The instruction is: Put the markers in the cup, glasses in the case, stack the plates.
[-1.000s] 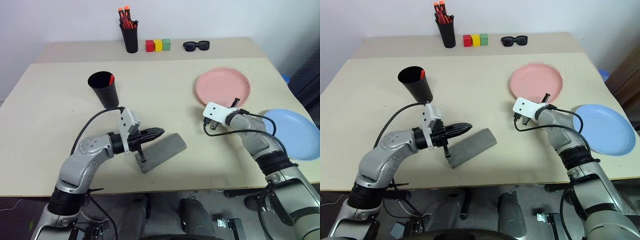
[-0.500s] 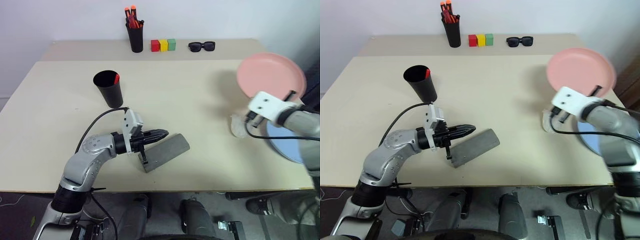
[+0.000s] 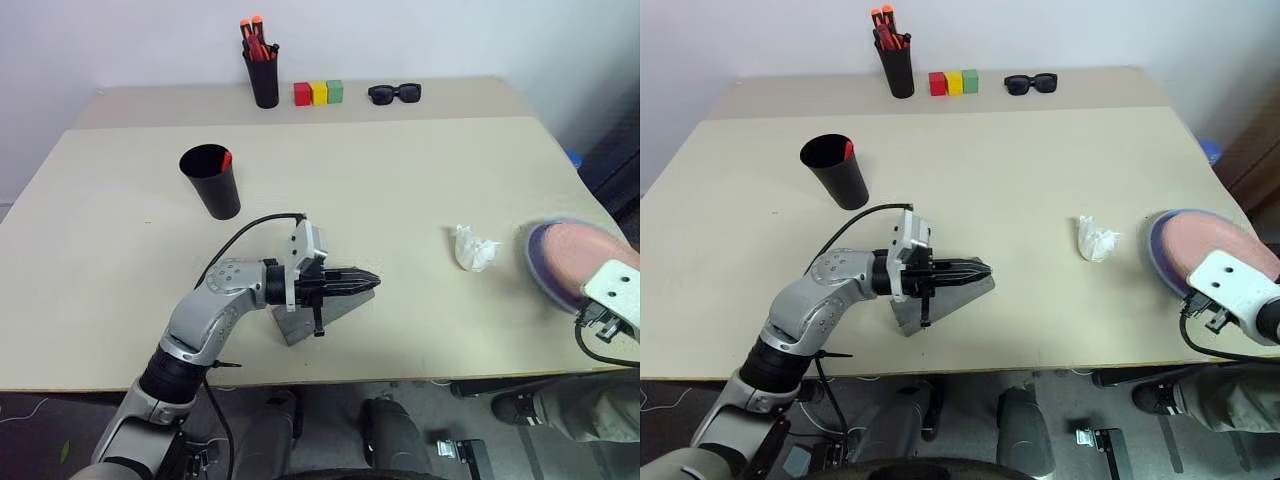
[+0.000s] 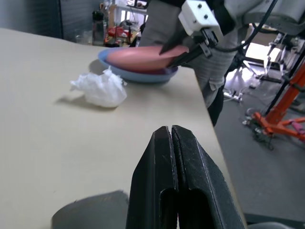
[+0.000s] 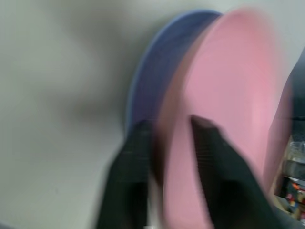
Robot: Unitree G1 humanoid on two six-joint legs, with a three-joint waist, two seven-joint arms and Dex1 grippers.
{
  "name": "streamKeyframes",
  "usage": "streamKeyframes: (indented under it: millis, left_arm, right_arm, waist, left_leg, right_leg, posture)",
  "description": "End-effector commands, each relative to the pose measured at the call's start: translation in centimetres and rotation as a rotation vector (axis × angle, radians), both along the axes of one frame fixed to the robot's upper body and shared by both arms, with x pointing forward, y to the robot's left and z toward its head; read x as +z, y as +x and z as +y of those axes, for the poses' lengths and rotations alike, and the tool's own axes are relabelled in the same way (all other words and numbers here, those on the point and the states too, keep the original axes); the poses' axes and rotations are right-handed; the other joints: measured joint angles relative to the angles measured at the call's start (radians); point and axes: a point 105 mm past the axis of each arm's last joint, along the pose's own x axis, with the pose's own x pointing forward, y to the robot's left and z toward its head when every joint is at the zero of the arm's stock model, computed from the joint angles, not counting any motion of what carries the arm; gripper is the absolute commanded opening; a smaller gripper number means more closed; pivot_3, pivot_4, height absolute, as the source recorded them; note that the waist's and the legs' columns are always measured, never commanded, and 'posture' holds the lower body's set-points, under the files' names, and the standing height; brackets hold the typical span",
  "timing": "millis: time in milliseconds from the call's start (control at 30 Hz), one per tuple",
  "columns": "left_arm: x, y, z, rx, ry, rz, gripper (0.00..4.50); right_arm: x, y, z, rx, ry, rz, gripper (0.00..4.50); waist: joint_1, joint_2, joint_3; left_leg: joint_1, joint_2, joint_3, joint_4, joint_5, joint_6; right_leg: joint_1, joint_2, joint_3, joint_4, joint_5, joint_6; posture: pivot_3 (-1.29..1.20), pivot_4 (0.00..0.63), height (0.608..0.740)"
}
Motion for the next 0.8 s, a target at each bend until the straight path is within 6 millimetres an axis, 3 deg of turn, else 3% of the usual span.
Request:
streamKeyframes:
  millis: [33, 167, 333, 600, 700, 800]
  left_arm:
    - [0.3, -0.1, 0.1, -0.002, -0.015, -0.03, 0.0]
    - [0.0, -0.2, 0.3, 0.018, -0.015, -0.028, 0.0]
    - [0.6, -0.7, 0.0, 0.018, -0.035, -0.034, 0.0]
    - [0.6, -1.0, 0.1, 0.039, -0.021, -0.041, 0.0]
    - [0.7, -1.1, 0.2, 0.042, -0.02, -0.039, 0.0]
    - [0.5, -1.3, 0.2, 0.041, -0.012, -0.034, 0.0]
  right_arm:
    - [2.1, 1.4, 1.5, 0.054, -0.005, -0.114, 3.51]
    - [2.2, 3.2, 4.8, 0.153, 0.111, -0.158, 3.51]
    - [0.6, 5.5, 8.3, 0.212, 0.246, -0.172, 3.51]
    - [-2.3, 7.7, 8.1, 0.135, 0.261, -0.152, 3.51]
    - [-2.2, 7.8, 8.2, 0.134, 0.281, -0.157, 2.7]
    - [-2.0, 7.7, 8.1, 0.13, 0.281, -0.163, 1.2]
  waist:
    - [0.003, 0.0, 0.0]
    - [0.005, -0.001, 0.0]
    - [0.007, -0.002, 0.001]
    - [0.007, -0.001, 0.001]
    - [0.006, -0.001, 0.001]
    - [0.006, -0.001, 0.001]
  left_leg:
    - [0.0, 0.0, 0.0, 0.0, 0.0, 0.0]
    - [0.0, 0.001, 0.0, 0.0, 0.0, 0.0]
    - [-0.001, 0.0, -0.001, 0.001, 0.0, 0.0]
    - [-0.002, 0.0, -0.001, 0.001, 0.0, 0.0]
    - [-0.002, 0.0, -0.001, 0.001, 0.0, 0.0]
    - [-0.002, 0.0, -0.001, 0.001, 0.0, 0.0]
  right_leg:
    - [0.0, 0.0, 0.0, 0.0, 0.0, 0.0]
    - [0.0, 0.0, 0.0, 0.0, 0.0, 0.0]
    - [0.0, 0.0, 0.0, 0.0, 0.0, 0.0]
    - [-0.001, 0.0, 0.0, 0.0, 0.0, 0.0]
    - [-0.001, 0.0, 0.0, 0.0, 0.0, 0.0]
    - [-0.001, 0.0, 0.0, 0.0, 0.0, 0.0]
  posture:
    - [0.0, 0.15, 0.74]
    - [0.0, 0.15, 0.74]
    - [0.0, 0.15, 0.74]
    - [0.0, 0.15, 0.74]
    - [0.0, 0.15, 0.74]
    - [0.0, 0.15, 0.74]
